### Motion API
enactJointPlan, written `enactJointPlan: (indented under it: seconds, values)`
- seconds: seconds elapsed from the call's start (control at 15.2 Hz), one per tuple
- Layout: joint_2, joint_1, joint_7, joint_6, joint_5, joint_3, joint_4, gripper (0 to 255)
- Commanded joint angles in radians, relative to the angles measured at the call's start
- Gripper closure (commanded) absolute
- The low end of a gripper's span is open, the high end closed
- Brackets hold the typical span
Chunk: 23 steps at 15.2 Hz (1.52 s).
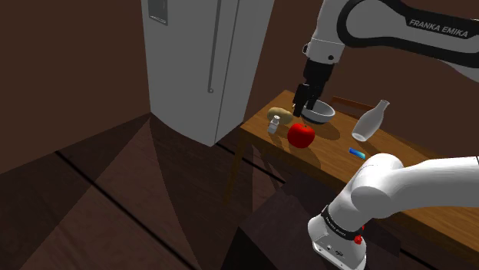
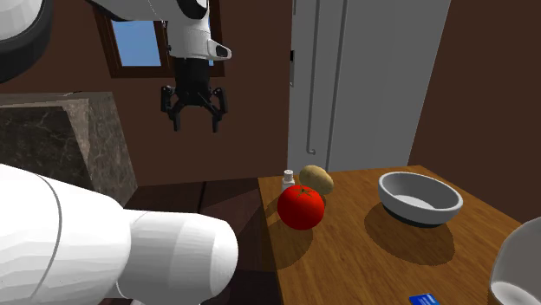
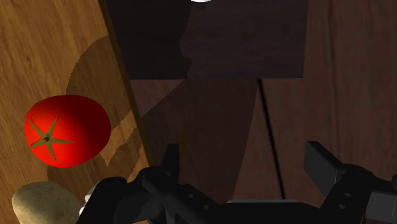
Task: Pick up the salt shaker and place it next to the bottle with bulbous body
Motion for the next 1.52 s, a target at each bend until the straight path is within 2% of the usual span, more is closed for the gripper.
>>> enactJointPlan:
  seconds: [0.0, 0.4, 0.73, 1.12, 1.45]
  values:
    - [0.0, 0.0, 0.0, 0.0, 0.0, 0.0, 0.0, 0]
    - [0.036, -0.028, -0.13, 0.2, -0.089, -0.08, -0.116, 0]
    - [0.114, -0.055, -0.231, 0.381, -0.154, -0.151, -0.173, 0]
    - [0.263, -0.08, -0.348, 0.606, -0.211, -0.24, -0.188, 0]
    - [0.424, -0.087, -0.452, 0.786, -0.223, -0.314, -0.155, 0]
